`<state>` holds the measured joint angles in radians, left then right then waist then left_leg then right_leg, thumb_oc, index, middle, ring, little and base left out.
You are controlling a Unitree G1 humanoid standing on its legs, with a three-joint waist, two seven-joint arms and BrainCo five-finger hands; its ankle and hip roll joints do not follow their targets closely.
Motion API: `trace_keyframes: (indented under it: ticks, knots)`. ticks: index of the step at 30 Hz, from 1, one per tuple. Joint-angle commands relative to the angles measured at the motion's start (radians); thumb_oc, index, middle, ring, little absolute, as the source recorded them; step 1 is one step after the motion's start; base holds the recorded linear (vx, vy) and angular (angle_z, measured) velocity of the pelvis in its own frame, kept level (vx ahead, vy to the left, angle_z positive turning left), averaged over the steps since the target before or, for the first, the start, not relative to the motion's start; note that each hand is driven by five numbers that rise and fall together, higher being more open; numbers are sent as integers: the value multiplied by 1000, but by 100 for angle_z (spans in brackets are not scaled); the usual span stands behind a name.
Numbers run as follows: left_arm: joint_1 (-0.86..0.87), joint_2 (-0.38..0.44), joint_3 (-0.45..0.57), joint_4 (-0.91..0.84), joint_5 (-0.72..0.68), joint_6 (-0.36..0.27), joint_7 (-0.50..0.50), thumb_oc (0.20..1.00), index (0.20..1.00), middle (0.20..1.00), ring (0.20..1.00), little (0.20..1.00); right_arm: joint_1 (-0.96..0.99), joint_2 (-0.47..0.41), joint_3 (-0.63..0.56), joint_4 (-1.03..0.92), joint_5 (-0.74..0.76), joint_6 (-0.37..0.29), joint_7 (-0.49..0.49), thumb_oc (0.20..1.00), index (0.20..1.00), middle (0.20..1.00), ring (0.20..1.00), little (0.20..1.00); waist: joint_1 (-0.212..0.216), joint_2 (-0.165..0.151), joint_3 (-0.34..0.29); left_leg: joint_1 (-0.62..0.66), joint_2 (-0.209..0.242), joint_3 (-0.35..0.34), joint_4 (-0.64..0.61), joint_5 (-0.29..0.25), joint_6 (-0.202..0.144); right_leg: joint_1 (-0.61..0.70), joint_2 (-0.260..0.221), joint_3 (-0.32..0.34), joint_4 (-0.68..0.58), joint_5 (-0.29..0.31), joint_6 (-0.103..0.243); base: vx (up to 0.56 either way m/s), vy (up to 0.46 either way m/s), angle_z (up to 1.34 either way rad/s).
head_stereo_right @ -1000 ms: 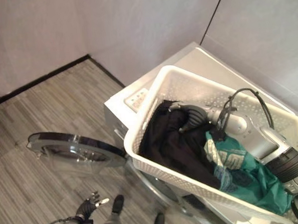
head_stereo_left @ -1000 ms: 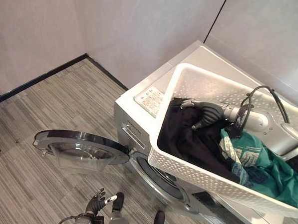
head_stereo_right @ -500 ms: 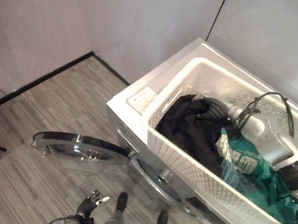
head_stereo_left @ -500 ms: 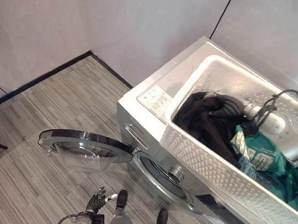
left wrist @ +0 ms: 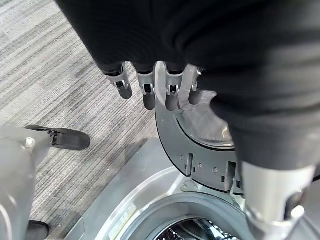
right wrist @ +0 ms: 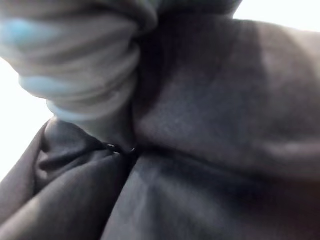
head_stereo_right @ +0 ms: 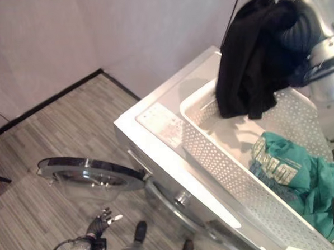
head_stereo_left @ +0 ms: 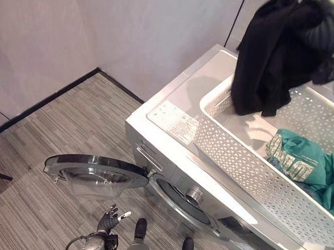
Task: Grab the laundry basket,head to the washer,open it,put in the laundry and shut it.
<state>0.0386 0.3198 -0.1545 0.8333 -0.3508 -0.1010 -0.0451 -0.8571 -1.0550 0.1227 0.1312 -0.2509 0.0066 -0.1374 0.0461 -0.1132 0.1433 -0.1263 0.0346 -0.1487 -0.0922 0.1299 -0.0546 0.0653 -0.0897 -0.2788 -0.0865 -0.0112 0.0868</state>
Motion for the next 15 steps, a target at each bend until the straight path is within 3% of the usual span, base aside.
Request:
trace_keyframes:
  ticks: [1, 9, 15]
  knots:
    - [-2, 55, -43, 10, 6, -36, 20, 1000, 1000, 1000, 1000, 1000, -121, 16, 27, 71, -91, 49, -150, 200, 200, 200, 200, 200, 33, -57, -71, 71, 52, 49, 5, -165, 22, -5, -119, 87, 14, 18, 64, 0, 0, 0]
    - [-14, 62, -54, -30, 24, -38, 55, 1000, 1000, 1000, 1000, 1000, -213, 35, 20, 141, -249, 135, -305, 200, 200, 200, 200, 200, 46, -46, -71, 91, 48, 49, 5, -177, 28, 8, -123, 92, 16, 12, 65, 17, 12, -7]
    - [-9, 71, -56, -102, 41, -45, 67, 1000, 1000, 1000, 1000, 1000, -182, 16, -33, 90, -308, 153, -365, 200, 200, 200, 200, 200, 49, -39, -72, 103, 41, 55, 6, -184, 36, 10, -134, 94, 24, 15, 76, 6, 42, -1]
